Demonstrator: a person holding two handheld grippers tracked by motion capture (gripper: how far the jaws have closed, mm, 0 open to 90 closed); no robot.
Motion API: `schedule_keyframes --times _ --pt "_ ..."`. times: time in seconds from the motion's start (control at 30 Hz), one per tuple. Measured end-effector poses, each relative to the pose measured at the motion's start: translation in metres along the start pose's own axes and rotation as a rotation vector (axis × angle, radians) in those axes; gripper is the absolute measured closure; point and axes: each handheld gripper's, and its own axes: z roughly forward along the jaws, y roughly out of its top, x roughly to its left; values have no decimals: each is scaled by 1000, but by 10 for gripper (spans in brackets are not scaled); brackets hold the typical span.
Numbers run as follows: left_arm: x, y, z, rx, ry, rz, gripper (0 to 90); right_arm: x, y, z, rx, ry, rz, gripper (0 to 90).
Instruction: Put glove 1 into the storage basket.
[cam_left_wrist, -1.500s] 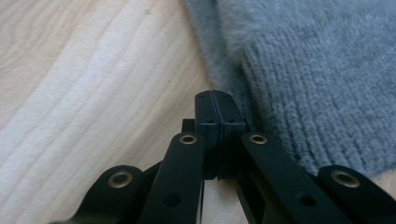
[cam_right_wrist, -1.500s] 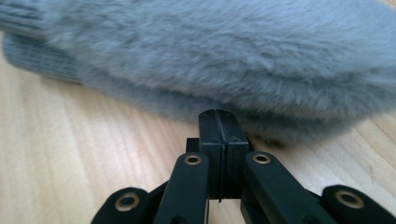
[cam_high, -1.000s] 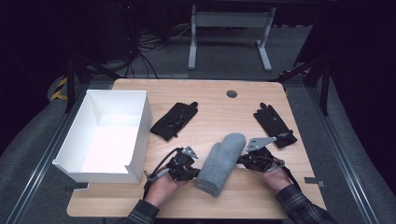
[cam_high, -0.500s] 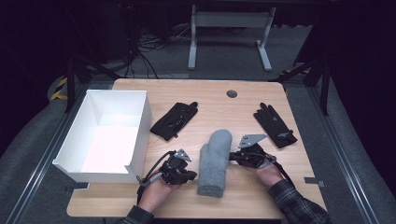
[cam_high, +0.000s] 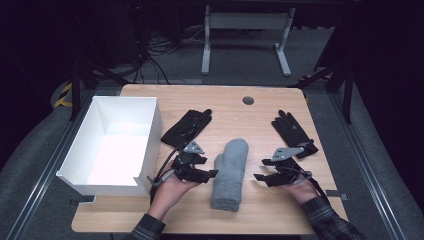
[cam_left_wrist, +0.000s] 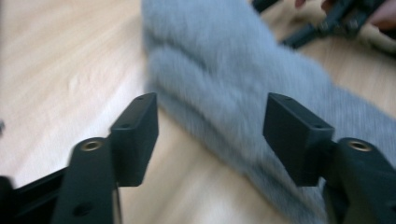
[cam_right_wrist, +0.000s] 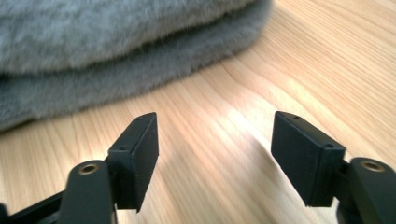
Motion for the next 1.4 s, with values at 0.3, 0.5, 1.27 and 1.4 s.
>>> schedule_keyframes --times 0.3,0.5,1.27,1.4 --pt "5 28 23 -9 3 18 215 0 -18 -9 10 14 -10 197" --pt "5 29 46 33 2 9 163 2 -21 -6 -2 -6 -53 159" --pt "11 15 87 156 -70 -1 188 2 -23 -7 -16 -5 -57 159" --pt "11 16 87 162 -106 7 291 2 -23 -7 -16 -5 -58 159"
